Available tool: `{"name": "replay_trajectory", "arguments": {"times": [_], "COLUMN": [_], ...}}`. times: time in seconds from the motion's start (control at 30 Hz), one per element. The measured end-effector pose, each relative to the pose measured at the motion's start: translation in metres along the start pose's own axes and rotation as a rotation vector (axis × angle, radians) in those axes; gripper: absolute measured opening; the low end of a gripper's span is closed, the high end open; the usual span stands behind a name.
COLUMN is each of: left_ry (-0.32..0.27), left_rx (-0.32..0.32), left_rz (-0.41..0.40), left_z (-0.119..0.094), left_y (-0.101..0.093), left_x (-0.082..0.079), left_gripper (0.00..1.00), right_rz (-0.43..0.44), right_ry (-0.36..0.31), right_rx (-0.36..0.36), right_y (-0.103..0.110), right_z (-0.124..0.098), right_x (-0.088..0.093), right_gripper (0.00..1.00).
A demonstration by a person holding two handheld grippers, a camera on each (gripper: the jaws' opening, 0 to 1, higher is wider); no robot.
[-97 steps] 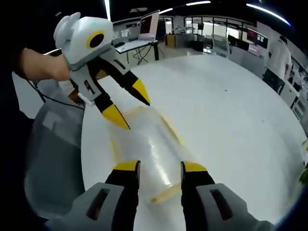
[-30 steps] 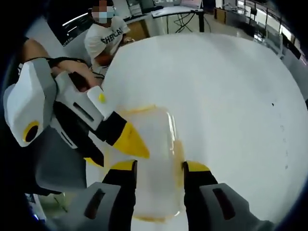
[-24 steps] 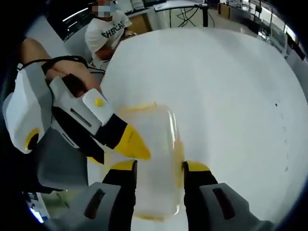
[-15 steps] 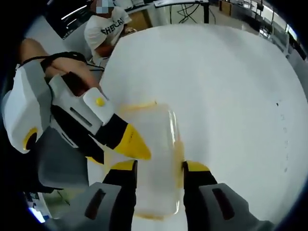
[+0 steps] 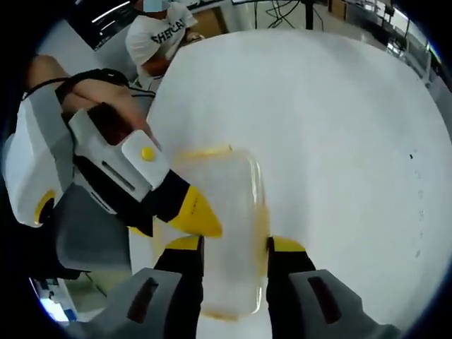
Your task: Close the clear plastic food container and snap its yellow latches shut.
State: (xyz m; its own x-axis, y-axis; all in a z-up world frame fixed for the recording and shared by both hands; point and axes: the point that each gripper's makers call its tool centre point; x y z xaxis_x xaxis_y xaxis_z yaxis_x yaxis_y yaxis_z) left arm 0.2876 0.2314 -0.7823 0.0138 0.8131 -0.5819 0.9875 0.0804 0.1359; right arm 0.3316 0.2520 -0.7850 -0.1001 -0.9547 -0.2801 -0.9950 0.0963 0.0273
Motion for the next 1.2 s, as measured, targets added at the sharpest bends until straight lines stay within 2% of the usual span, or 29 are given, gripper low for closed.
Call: {"name": "replay_trajectory", "arguments": {"times": [0.07, 0.1, 0.13, 0.17, 0.23, 0.6, 0.9, 1.07, 1.2], "left_ry": [-0.012, -0.011, -0.016, -0.014, -0.017, -0.036, -0.030, -0.025, -0.020], "left_rx": [-0.017, -0.001, 0.012, 0.006, 0.004, -0.005, -0.012, -0.010, 0.019], "left_rz": [-0.020, 0.005, 0.004, -0.004, -0.005, -0.001, 0.001, 0.008, 0.000], "left_z": [-0.0018, -0.0041, -0.0021, -0.0001, 0.0022, 0.0005, 0.0006, 0.0004, -0.0010], "left_y": [0.0011, 0.0024, 0.0014, 0.0026, 0.0004, 0.0014, 0.0012, 0.0011, 0.0022], "left_x": [0.0025, 0.0039, 0.0033, 0.0029, 0.0002, -0.0002, -0.0004, -0.0006, -0.0020], "left_gripper": [0.42, 0.42, 0.42, 0.42, 0.42, 0.43, 0.43, 0.44, 0.44], "right_rz": [0.006, 0.018, 0.050, 0.022, 0.016, 0.039, 0.020, 0.015, 0.001], "right_ry": [-0.003, -0.004, 0.031, 0.004, 0.009, -0.003, -0.008, -0.022, -0.046], "right_rx": [-0.013, -0.019, -0.026, -0.026, -0.026, -0.016, -0.006, 0.036, 0.050], "right_y": [0.0014, 0.0015, 0.0051, 0.0036, 0.0045, 0.0027, 0.0014, 0.0028, 0.0019], "right_z": [0.0002, 0.0001, -0.0004, 0.0011, 0.0020, 0.0009, -0.0004, -0.0028, -0.0046], "right_x": [0.0008, 0.0011, 0.0069, 0.0007, -0.0009, 0.0004, 0.0006, 0.0002, 0.0006], "right_gripper": [0.30, 0.29, 0.29, 0.29, 0.29, 0.31, 0.31, 0.32, 0.32]}}
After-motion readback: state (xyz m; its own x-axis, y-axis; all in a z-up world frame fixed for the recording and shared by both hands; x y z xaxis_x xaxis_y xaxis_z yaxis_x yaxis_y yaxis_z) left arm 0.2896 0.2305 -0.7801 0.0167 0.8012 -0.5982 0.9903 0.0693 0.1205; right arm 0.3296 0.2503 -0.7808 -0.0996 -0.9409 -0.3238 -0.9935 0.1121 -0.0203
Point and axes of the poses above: the point that each gripper's makers call its tool centre point, and the gripper's own axes: z roughly forward along the fingers, y roughly to its left, x roughly out of its underside, and after that the axes turned 13 degrees about x, right-handed
